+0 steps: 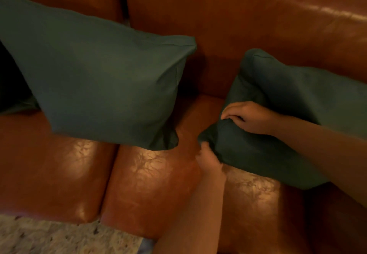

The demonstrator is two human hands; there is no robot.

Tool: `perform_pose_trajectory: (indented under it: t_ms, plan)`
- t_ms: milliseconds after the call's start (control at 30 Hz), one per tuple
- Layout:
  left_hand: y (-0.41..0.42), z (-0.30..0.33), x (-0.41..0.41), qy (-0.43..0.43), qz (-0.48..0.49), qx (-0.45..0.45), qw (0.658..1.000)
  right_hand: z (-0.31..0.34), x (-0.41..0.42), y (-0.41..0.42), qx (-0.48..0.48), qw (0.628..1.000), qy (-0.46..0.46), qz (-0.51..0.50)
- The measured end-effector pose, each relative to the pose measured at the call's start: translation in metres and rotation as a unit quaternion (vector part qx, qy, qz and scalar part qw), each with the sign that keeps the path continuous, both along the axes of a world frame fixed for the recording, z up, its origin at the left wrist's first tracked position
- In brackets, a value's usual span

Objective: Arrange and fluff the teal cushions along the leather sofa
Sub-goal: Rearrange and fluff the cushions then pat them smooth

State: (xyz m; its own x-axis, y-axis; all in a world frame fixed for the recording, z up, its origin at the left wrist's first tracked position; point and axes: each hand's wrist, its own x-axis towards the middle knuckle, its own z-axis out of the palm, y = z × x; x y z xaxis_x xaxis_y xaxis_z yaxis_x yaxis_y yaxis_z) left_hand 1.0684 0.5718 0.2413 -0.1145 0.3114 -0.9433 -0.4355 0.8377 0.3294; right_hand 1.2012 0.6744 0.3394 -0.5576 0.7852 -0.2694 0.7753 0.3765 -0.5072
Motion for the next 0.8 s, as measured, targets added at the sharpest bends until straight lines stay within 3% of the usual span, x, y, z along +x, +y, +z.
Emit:
perform_pose_trajectory:
  t_ms: [67, 200, 300, 400, 467, 567, 600, 700, 800]
  plan:
    - [0.011, -0.024, 0.001, 0.038, 0.025, 0.026, 0.999, -0.003, -0.001, -0.001, 0.003, 1.000, 0.003, 0.008]
    - [0.022, -0.003, -0.023, 0.207, -0.156, 0.094, 0.961, -0.006, 0.001, -0.003, 0.011, 1.000, 0.006, 0.006]
    - [0.005, 0.004, -0.038, 0.296, -0.214, 0.128, 0.922, -0.004, 0.004, -0.003, 0.015, 0.999, 0.011, -0.030]
    - [0.002, -0.007, -0.037, 0.224, -0.226, 0.152, 0.936, -0.002, 0.003, -0.005, 0.026, 1.000, 0.003, -0.011]
    - [0.008, -0.013, -0.040, 0.094, -0.125, 0.138, 0.978, -0.001, -0.001, -0.008, 0.044, 0.998, -0.020, 0.028]
    - [0.011, -0.025, -0.060, -0.044, -0.005, 0.101, 0.994, -0.002, -0.016, -0.010, 0.132, 0.972, -0.137, 0.136]
    - [0.010, -0.034, -0.068, -0.074, -0.013, 0.116, 0.990, -0.002, -0.024, -0.011, 0.133, 0.954, -0.202, 0.175]
    - [0.004, -0.049, -0.073, -0.041, -0.209, 0.190, 0.958, -0.003, -0.051, -0.010, 0.083, 0.895, -0.371, 0.233]
    - [0.005, -0.057, -0.070, 0.046, -0.226, 0.242, 0.943, -0.003, -0.056, -0.004, 0.082, 0.882, -0.400, 0.233]
